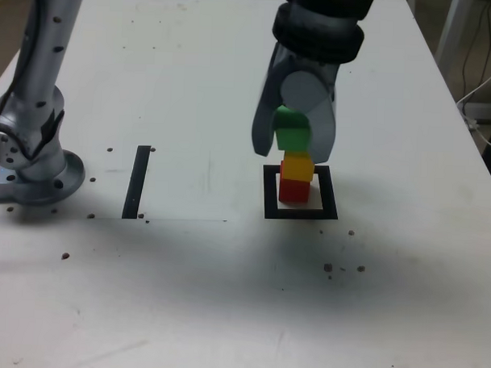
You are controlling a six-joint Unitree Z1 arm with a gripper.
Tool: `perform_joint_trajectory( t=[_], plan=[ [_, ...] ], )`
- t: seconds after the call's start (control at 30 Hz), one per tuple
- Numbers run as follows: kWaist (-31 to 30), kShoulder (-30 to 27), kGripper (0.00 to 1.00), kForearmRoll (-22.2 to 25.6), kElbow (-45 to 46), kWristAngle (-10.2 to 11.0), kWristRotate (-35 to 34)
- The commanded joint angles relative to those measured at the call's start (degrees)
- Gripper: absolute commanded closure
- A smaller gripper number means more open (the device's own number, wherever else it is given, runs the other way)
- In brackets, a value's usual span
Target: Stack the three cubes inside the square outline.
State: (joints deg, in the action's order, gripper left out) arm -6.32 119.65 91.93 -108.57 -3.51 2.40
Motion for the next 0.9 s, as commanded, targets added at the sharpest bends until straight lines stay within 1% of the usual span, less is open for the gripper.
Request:
perform_joint_trajectory(
  t=[0.0,0.23,0.3,0.33,0.37,0.5,0.53,0.57,0.6,0.87],
  plan=[
    [0.2,1.0,0.78,1.8,-0.5,0.3,0.2],
    [0.6,2.6,0.78,1.7,-1.4,0.5,0.5],
    [0.7,2.7,0.75,1.7,-1.3,0.5,0.6],
    [0.7,2.8,0.69,1.7,-1.2,0.5,0.7],
    [0.8,2.8,0.60,1.7,-1.2,0.5,0.8],
    [0.8,2.9,0.15,1.8,-0.9,0.4,1.2],
    [0.8,2.9,0.06,1.8,-0.8,0.4,1.3],
    [0.8,2.9,0.02,1.8,-0.8,0.4,1.3],
    [0.8,2.9,0.00,1.8,-0.8,0.4,1.3],
    [0.8,2.3,0.00,1.8,0.1,0.4,1.4]
  ],
)
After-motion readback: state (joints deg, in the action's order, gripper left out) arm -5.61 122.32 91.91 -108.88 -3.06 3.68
